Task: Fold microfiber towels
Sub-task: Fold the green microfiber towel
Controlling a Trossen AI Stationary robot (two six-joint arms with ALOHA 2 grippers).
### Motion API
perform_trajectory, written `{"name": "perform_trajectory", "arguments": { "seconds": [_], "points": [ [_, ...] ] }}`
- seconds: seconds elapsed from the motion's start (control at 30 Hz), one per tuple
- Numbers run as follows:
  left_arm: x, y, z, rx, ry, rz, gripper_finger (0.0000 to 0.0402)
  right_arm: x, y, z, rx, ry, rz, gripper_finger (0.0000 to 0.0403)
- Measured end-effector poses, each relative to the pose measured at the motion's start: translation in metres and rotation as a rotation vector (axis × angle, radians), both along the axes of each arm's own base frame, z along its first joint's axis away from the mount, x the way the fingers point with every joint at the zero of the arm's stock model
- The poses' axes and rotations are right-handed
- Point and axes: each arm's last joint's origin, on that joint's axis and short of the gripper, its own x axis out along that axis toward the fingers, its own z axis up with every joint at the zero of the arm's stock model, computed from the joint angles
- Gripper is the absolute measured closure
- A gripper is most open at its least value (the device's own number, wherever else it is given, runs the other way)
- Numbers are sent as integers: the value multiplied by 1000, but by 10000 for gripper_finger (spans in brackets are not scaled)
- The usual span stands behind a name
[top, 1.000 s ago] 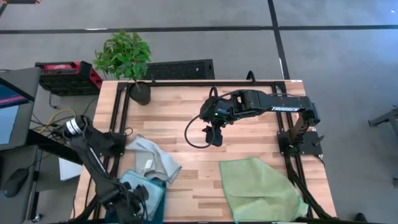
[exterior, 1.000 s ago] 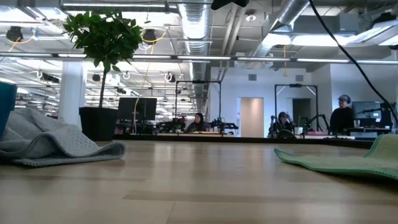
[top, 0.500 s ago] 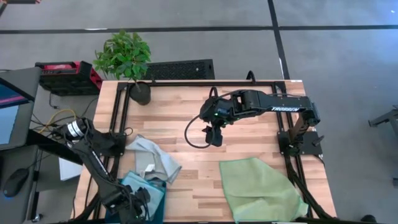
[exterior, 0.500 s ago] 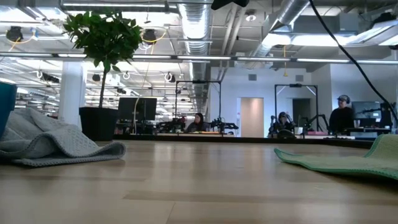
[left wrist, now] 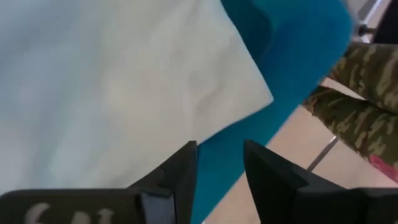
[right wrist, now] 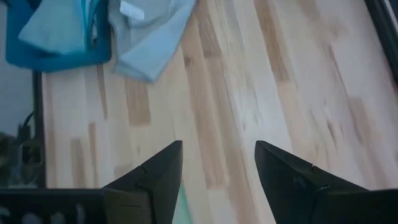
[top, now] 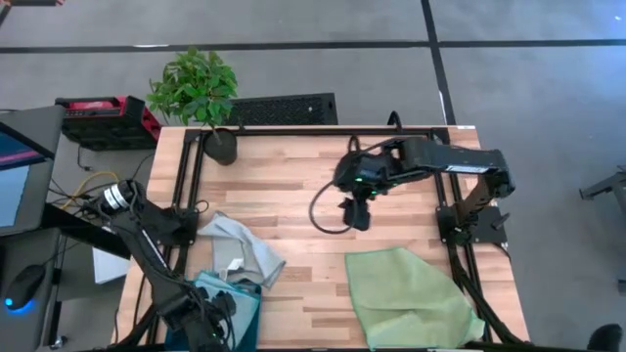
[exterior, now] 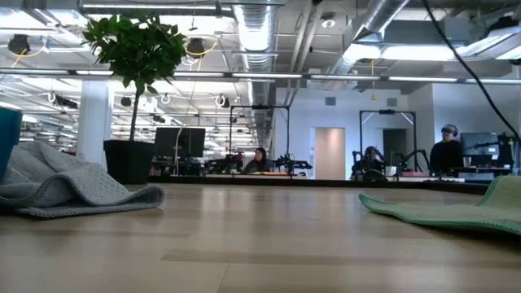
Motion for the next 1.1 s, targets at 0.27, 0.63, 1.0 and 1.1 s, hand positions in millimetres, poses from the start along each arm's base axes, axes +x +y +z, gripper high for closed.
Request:
{"name": "perform_trajectory", "arguments": {
  "seconds": [0.27,0.63,1.0,1.1],
  "points": [
    [-15,48,44,182,-174,29,278,-49,10,3,54,195,-118,178],
    [39,142,80,379,-448,-112,286,-84,18,15,143,113,-219,178],
    [131,202,76,521,-818,-410,310,-108,11,32,105,-7,-310,178],
    [154,207,59,511,-848,-455,311,-108,11,32,105,-7,-310,178]
  ]
}}
